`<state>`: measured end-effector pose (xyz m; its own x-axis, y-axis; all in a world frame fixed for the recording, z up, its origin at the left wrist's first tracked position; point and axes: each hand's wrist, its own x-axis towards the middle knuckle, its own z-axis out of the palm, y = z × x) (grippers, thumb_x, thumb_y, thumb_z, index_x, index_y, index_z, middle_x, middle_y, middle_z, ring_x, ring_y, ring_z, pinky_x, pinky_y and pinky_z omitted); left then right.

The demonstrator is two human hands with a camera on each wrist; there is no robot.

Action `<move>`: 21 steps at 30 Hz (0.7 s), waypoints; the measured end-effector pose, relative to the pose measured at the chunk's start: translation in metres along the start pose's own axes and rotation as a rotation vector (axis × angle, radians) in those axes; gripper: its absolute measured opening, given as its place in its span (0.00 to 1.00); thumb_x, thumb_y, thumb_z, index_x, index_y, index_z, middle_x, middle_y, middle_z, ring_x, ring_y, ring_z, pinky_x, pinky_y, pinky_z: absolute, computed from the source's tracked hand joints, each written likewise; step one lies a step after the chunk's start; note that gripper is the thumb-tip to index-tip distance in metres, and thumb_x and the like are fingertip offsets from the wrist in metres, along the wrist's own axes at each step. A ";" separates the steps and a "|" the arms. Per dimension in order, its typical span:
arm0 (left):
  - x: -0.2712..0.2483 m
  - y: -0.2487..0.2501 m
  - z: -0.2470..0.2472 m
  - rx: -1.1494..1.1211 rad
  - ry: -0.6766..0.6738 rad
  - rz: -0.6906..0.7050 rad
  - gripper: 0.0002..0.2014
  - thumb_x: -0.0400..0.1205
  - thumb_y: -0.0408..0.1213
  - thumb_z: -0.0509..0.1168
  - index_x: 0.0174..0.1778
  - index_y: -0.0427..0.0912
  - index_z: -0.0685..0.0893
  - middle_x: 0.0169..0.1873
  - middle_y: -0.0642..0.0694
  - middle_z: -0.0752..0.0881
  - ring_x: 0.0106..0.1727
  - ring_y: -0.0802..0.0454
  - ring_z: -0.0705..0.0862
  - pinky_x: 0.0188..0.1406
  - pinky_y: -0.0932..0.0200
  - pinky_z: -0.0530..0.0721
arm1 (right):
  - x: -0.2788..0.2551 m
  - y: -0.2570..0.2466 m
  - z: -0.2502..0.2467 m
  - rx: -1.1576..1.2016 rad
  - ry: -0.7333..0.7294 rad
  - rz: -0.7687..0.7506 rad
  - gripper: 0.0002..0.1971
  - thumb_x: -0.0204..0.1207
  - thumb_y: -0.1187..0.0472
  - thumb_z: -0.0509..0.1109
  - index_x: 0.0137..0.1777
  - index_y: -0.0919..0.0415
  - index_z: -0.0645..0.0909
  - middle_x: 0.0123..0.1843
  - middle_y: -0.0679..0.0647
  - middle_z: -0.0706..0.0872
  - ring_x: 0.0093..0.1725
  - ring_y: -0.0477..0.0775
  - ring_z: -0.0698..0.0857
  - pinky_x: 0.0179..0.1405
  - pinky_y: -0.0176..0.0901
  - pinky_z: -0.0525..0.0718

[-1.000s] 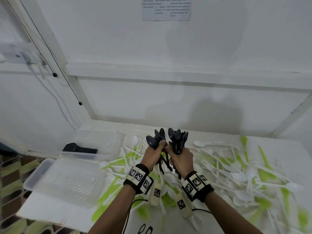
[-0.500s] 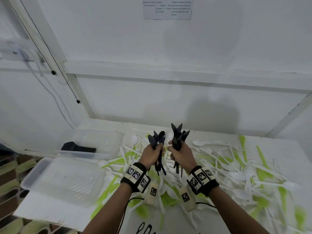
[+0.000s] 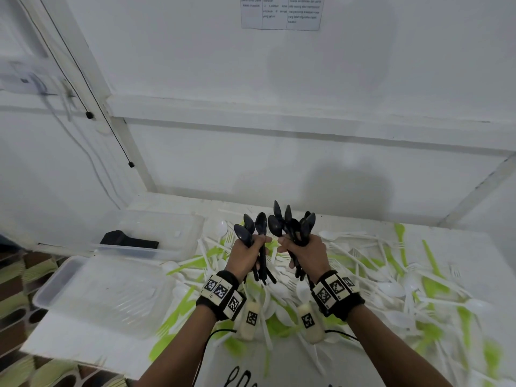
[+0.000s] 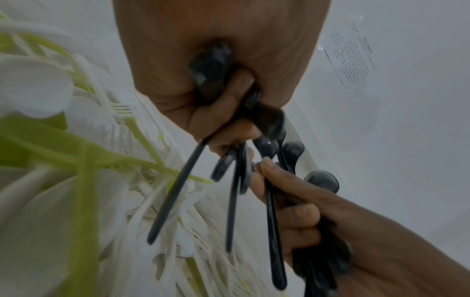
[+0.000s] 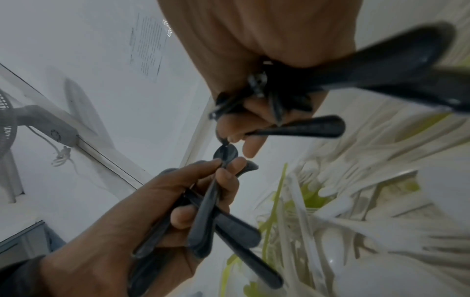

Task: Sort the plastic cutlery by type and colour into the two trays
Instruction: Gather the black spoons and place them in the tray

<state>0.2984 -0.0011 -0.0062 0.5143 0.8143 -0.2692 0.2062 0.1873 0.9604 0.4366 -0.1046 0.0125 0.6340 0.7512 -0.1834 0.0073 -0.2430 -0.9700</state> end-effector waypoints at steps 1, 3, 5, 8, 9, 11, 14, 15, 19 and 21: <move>-0.001 0.000 0.001 0.011 0.010 -0.001 0.13 0.90 0.40 0.64 0.52 0.36 0.91 0.34 0.44 0.89 0.17 0.51 0.75 0.19 0.64 0.74 | -0.001 0.000 0.002 0.018 0.036 0.014 0.07 0.76 0.58 0.81 0.48 0.62 0.91 0.37 0.55 0.94 0.20 0.54 0.81 0.22 0.41 0.80; -0.001 -0.001 0.005 0.036 0.037 0.000 0.12 0.88 0.40 0.65 0.49 0.36 0.91 0.36 0.44 0.92 0.17 0.49 0.76 0.20 0.63 0.76 | -0.001 0.000 0.007 0.033 0.094 0.023 0.06 0.74 0.59 0.82 0.46 0.61 0.91 0.36 0.55 0.93 0.21 0.55 0.83 0.21 0.42 0.81; -0.001 -0.001 0.010 0.074 0.043 0.019 0.13 0.88 0.40 0.65 0.45 0.38 0.91 0.36 0.44 0.93 0.17 0.49 0.77 0.23 0.61 0.78 | -0.001 0.001 0.015 0.023 0.124 0.014 0.07 0.73 0.58 0.83 0.45 0.60 0.90 0.34 0.55 0.93 0.22 0.58 0.85 0.22 0.43 0.82; -0.002 0.000 0.015 0.103 0.044 0.045 0.13 0.87 0.41 0.65 0.42 0.42 0.92 0.35 0.45 0.93 0.17 0.50 0.79 0.25 0.61 0.78 | -0.004 0.004 0.023 0.020 0.131 -0.006 0.10 0.72 0.56 0.84 0.45 0.61 0.90 0.32 0.56 0.92 0.23 0.58 0.86 0.25 0.45 0.84; -0.002 -0.001 0.015 0.104 0.045 0.049 0.12 0.87 0.41 0.66 0.43 0.43 0.92 0.35 0.44 0.93 0.17 0.50 0.78 0.24 0.61 0.78 | -0.005 0.005 0.023 0.025 0.133 -0.001 0.10 0.72 0.55 0.84 0.45 0.61 0.90 0.32 0.56 0.91 0.23 0.58 0.86 0.25 0.45 0.84; -0.001 -0.002 0.012 0.115 0.047 0.038 0.12 0.86 0.41 0.66 0.44 0.42 0.93 0.35 0.43 0.93 0.17 0.49 0.78 0.22 0.63 0.76 | -0.008 0.005 0.022 0.012 0.121 0.003 0.09 0.73 0.55 0.83 0.46 0.59 0.91 0.29 0.55 0.91 0.22 0.56 0.86 0.24 0.44 0.83; -0.002 -0.008 0.010 0.125 0.026 -0.008 0.12 0.86 0.43 0.66 0.47 0.42 0.92 0.34 0.43 0.93 0.19 0.48 0.79 0.21 0.63 0.75 | -0.012 0.006 0.020 -0.038 0.062 -0.009 0.05 0.76 0.56 0.80 0.48 0.56 0.93 0.26 0.58 0.88 0.22 0.56 0.85 0.23 0.44 0.82; -0.004 -0.010 0.011 0.116 0.015 -0.015 0.12 0.86 0.43 0.65 0.47 0.41 0.92 0.34 0.43 0.93 0.19 0.47 0.78 0.21 0.63 0.74 | -0.014 0.006 0.021 -0.055 0.049 -0.009 0.06 0.77 0.55 0.78 0.48 0.57 0.93 0.25 0.59 0.88 0.22 0.56 0.85 0.21 0.44 0.81; -0.008 -0.012 0.017 0.088 0.027 -0.011 0.14 0.88 0.44 0.64 0.44 0.42 0.91 0.35 0.43 0.93 0.19 0.50 0.78 0.25 0.61 0.76 | -0.014 0.003 0.022 -0.043 0.091 0.013 0.04 0.76 0.56 0.78 0.45 0.54 0.92 0.27 0.57 0.88 0.22 0.56 0.85 0.19 0.42 0.79; -0.007 -0.013 0.019 0.077 0.058 0.019 0.16 0.87 0.47 0.64 0.37 0.48 0.92 0.35 0.39 0.92 0.19 0.50 0.79 0.28 0.58 0.77 | -0.013 0.002 0.022 -0.007 0.137 0.040 0.02 0.74 0.58 0.78 0.42 0.54 0.92 0.30 0.55 0.90 0.23 0.57 0.86 0.20 0.42 0.79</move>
<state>0.3074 -0.0200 -0.0185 0.4698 0.8483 -0.2443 0.2613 0.1307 0.9564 0.4111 -0.1012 0.0094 0.7336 0.6501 -0.1980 -0.0154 -0.2754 -0.9612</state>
